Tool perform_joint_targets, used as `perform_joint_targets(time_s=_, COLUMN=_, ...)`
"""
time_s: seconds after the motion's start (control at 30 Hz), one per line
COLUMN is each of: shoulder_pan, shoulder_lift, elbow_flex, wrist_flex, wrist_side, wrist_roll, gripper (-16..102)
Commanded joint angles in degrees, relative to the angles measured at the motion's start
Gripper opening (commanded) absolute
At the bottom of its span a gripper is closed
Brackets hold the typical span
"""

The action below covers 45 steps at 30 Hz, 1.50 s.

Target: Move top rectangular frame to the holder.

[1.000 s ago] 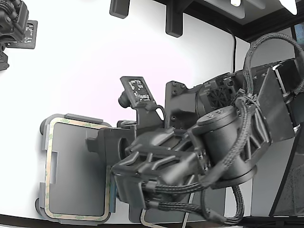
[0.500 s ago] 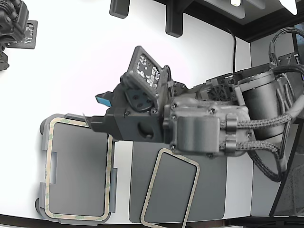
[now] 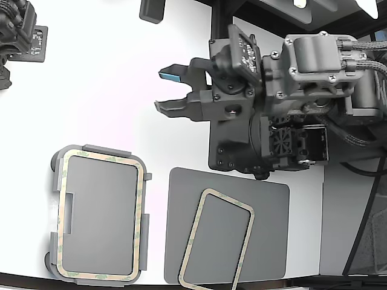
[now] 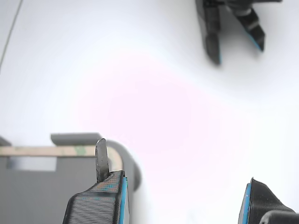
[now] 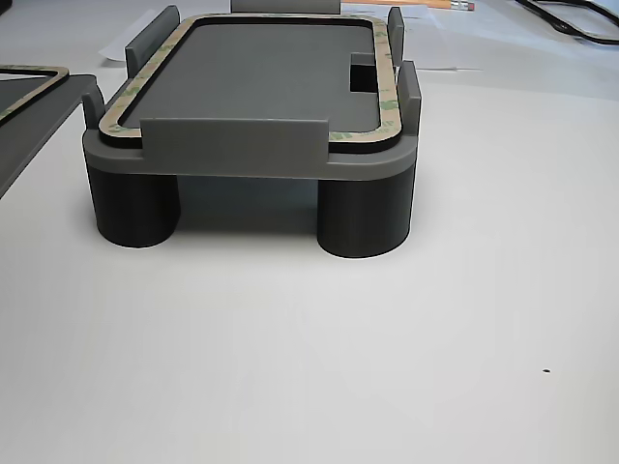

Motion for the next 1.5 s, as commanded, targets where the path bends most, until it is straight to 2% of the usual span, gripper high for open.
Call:
perform_joint_targets(time_s=0.0, shoulder_pan=-2.4, shoulder_lift=12.3, elbow_flex=12.1, wrist_flex=-2.7, wrist_side=-1.4, wrist_roll=-3.4, gripper=100)
perform_joint_targets(time_s=0.33, shoulder_pan=-2.6, shoulder_lift=25.5, elbow_flex=24.3, wrist_flex=0.3, wrist_side=0.4, wrist_roll=-5.8, gripper=100)
perform_joint_targets(time_s=0.57, shoulder_pan=-3.1, shoulder_lift=33.4, elbow_flex=29.0, wrist_flex=1.0, wrist_side=4.4, wrist_roll=-2.9, gripper=100)
perform_joint_targets(time_s=0.83, shoulder_pan=-3.1, shoulder_lift=33.9, elbow_flex=29.2, wrist_flex=1.1, wrist_side=6.7, wrist_roll=-1.8, gripper=100)
perform_joint_targets(time_s=1.47, shoulder_pan=-3.1, shoulder_lift=33.9, elbow_flex=29.2, wrist_flex=1.1, wrist_side=6.7, wrist_roll=-1.8, gripper=100)
